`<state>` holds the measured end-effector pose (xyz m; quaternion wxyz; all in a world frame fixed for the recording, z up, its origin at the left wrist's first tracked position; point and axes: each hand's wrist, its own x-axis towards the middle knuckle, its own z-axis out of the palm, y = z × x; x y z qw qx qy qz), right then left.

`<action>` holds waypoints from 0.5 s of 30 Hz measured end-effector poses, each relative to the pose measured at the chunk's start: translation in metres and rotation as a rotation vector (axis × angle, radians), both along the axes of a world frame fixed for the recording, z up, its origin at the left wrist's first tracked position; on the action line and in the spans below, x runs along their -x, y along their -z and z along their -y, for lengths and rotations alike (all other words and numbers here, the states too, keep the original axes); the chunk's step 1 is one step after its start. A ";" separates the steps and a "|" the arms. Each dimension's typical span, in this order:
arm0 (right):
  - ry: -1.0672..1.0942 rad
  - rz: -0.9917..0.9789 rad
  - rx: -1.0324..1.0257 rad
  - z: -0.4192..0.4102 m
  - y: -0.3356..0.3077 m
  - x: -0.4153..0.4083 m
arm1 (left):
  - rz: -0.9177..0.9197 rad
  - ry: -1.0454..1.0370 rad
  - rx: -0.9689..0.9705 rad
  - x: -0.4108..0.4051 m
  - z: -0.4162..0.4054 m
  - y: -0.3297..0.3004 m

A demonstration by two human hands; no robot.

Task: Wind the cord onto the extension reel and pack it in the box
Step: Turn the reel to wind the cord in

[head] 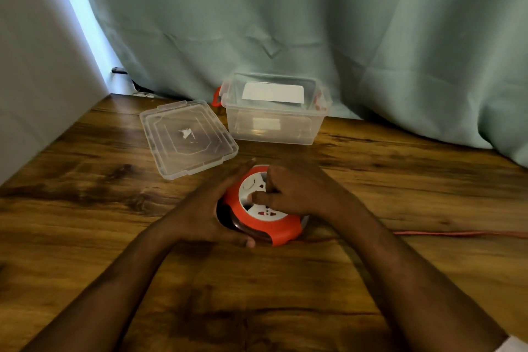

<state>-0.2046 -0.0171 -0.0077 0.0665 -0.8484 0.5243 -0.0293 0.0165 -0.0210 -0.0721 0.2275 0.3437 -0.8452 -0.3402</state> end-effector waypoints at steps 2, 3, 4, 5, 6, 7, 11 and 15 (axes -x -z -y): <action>0.012 -0.006 0.002 -0.001 0.000 0.000 | -0.003 0.004 -0.010 -0.001 0.000 0.000; 0.004 -0.005 -0.002 -0.002 -0.001 0.001 | 0.000 0.010 -0.014 -0.001 0.001 0.001; -0.012 0.009 -0.014 -0.001 -0.004 0.003 | 0.005 0.016 -0.017 -0.001 0.002 0.000; -0.030 0.031 -0.037 0.000 -0.008 0.007 | 0.009 0.017 -0.022 -0.001 0.003 0.000; -0.040 0.049 -0.069 0.003 -0.012 0.012 | 0.012 0.017 -0.033 -0.001 0.005 -0.001; -0.044 0.057 -0.114 0.004 -0.018 0.018 | 0.016 0.019 -0.048 -0.001 0.006 -0.001; 0.002 0.004 -0.210 0.008 -0.027 0.036 | 0.041 0.027 -0.080 0.000 0.013 -0.003; 0.037 0.038 -0.192 0.009 -0.028 0.044 | 0.070 0.019 -0.066 0.000 0.018 -0.003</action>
